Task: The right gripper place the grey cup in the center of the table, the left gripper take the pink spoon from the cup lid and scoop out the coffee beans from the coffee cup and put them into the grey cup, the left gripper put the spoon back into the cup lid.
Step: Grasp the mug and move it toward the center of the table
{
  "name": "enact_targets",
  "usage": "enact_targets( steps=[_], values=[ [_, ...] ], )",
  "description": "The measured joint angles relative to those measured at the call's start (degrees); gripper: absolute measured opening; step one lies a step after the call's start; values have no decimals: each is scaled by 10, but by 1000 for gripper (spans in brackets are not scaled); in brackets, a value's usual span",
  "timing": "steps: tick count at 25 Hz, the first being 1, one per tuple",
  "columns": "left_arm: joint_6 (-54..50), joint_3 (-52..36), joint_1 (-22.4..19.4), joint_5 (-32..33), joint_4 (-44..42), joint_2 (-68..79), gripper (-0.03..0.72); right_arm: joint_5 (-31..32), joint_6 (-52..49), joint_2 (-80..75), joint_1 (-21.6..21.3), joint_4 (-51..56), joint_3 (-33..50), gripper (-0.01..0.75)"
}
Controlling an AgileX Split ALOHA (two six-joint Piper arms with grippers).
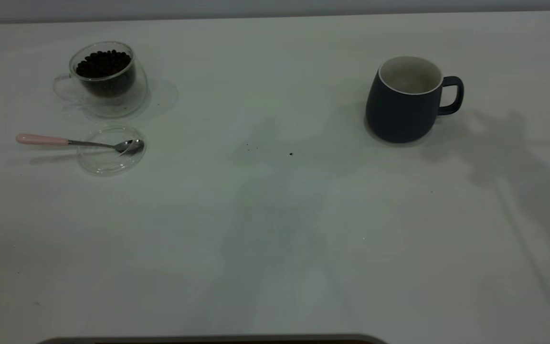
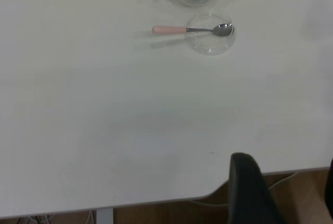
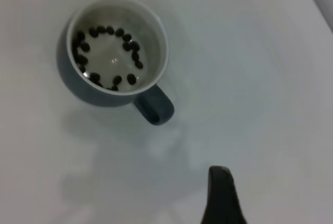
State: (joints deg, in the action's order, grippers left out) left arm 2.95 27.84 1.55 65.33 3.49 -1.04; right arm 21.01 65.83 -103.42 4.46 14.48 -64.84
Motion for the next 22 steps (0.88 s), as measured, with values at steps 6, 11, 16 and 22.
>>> enact_targets(
  steps=[6,11,16,22],
  values=[
    [-1,0,0,0,0,0,413,0,222,-153,-12,38,-71,555],
    [-1,0,0,0,0,0,413,-4,411,-231,-12,136,-97,556],
    [-1,0,0,0,0,0,413,-8,553,-276,-12,275,-105,556],
    [-1,0,0,0,0,0,413,-14,554,-304,-1,314,-112,556]
  ],
)
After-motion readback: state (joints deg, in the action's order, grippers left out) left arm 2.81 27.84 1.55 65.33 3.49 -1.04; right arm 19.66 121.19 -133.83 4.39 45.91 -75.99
